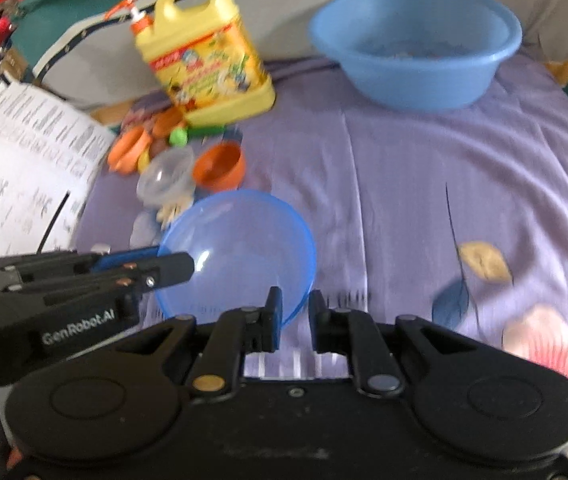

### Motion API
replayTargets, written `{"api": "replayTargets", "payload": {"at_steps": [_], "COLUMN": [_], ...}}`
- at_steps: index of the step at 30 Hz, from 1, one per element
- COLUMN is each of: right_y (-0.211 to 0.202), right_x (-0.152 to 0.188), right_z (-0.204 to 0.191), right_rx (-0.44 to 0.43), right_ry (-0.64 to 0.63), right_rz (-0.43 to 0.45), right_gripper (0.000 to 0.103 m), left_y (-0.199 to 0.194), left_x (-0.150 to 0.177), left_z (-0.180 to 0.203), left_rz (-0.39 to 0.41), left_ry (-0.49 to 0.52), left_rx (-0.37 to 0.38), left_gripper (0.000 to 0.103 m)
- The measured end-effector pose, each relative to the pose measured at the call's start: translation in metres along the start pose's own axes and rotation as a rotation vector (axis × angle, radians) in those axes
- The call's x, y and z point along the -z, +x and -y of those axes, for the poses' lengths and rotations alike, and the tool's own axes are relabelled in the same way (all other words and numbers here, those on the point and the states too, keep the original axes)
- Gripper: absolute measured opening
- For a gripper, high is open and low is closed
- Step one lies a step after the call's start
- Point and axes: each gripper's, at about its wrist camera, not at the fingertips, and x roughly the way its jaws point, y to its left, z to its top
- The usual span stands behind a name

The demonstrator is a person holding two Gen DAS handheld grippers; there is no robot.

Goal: Organize plates and bowls
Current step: 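Carry the blue bowl beside the plate stack, lower it, open right tool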

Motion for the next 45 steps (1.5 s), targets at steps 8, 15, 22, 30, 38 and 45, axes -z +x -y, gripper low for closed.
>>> {"api": "replayTargets", "payload": {"at_steps": [8, 15, 22, 30, 38, 45], "right_y": [-0.009, -0.010, -0.010, -0.006, -0.005, -0.004], "right_x": [0.040, 0.058, 0.062, 0.062, 0.060, 0.061], "right_z": [-0.012, -0.018, -0.021, -0.021, -0.021, -0.020], "right_rx": [0.005, 0.013, 0.024, 0.022, 0.023, 0.017], "right_ry": [-0.051, -0.095, -0.118, -0.123, -0.130, -0.124], "right_rz": [-0.046, -0.065, -0.066, -0.075, -0.077, -0.083], "right_gripper": [0.014, 0.014, 0.014, 0.014, 0.015, 0.018], "left_y": [-0.015, -0.021, -0.018, -0.011, -0.009, -0.010], "left_x": [0.046, 0.072, 0.086, 0.091, 0.093, 0.093], "left_z": [-0.001, -0.004, -0.003, -0.005, -0.005, -0.005], "left_rz": [-0.030, -0.058, -0.089, -0.115, -0.119, -0.114], "left_ry": [-0.023, -0.044, -0.046, -0.050, -0.050, -0.047], "left_rx": [0.007, 0.018, 0.020, 0.021, 0.022, 0.018], "left_gripper": [0.015, 0.015, 0.015, 0.015, 0.015, 0.023]}}
